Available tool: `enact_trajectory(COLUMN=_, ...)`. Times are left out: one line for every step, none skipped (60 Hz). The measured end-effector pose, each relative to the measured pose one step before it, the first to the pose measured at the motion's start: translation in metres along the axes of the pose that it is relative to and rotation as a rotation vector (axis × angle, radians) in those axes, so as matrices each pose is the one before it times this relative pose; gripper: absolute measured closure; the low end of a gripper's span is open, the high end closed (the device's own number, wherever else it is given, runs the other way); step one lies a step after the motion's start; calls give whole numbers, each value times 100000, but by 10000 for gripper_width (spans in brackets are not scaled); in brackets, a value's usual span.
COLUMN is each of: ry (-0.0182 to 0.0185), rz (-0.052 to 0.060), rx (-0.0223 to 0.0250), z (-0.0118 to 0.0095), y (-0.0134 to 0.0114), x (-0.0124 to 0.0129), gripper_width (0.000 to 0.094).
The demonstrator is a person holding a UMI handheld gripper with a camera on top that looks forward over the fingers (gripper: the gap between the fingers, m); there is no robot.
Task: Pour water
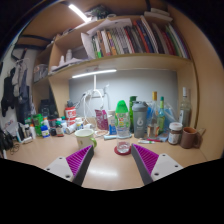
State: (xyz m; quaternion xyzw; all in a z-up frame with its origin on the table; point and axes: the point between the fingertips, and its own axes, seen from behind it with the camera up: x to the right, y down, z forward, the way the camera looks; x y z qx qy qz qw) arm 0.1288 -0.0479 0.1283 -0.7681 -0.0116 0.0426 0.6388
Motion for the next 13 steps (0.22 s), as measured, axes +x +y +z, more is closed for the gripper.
enact_trajectory(ry=109, rz=249, rx=578, z=-1084, y=-23, x=-224, gripper_width=97)
enact_trajectory(ry=-98, rz=155, rx=751, z=-828, y=23, x=-175, gripper_width=99)
enact_trajectory(ry=-216, rz=-114, rx=549, z=-1165, y=-23, x=-267, gripper_width=98)
enact_trajectory(ry=-478, rz=-254, rx=674, z=-1061, y=-54, x=-321, gripper_width=97)
enact_trajectory(ry=-380, rz=-240, rx=645, z=-1023, y=-55, x=-314, gripper_width=101)
enact_trajectory(ry=-258, rz=-166, rx=650, z=-1003, y=-38, x=-273, gripper_width=97)
enact_trajectory(ry=-131, rz=-142, rx=596, z=-998, y=-40, x=-232, gripper_width=95)
enact_trajectory(ry=-92, rz=-145, rx=553, z=-927, y=-6, x=-239, gripper_width=95)
enact_trajectory(ry=65, rz=-9, rx=509, z=-919, y=-1, x=-211, gripper_width=94)
enact_trajectory(ry=-41, rz=13, rx=771, z=-650, y=22, x=-88, gripper_width=92)
enact_trajectory(ry=182, rz=42, rx=368, z=-967, y=-43, x=-211, gripper_width=93)
enact_trajectory(ry=-69, rz=-106, rx=462, z=-721, y=73, x=-188, gripper_width=95)
enact_trajectory(ry=-96, rz=-209, rx=337, z=-775, y=26, x=-163, gripper_width=92)
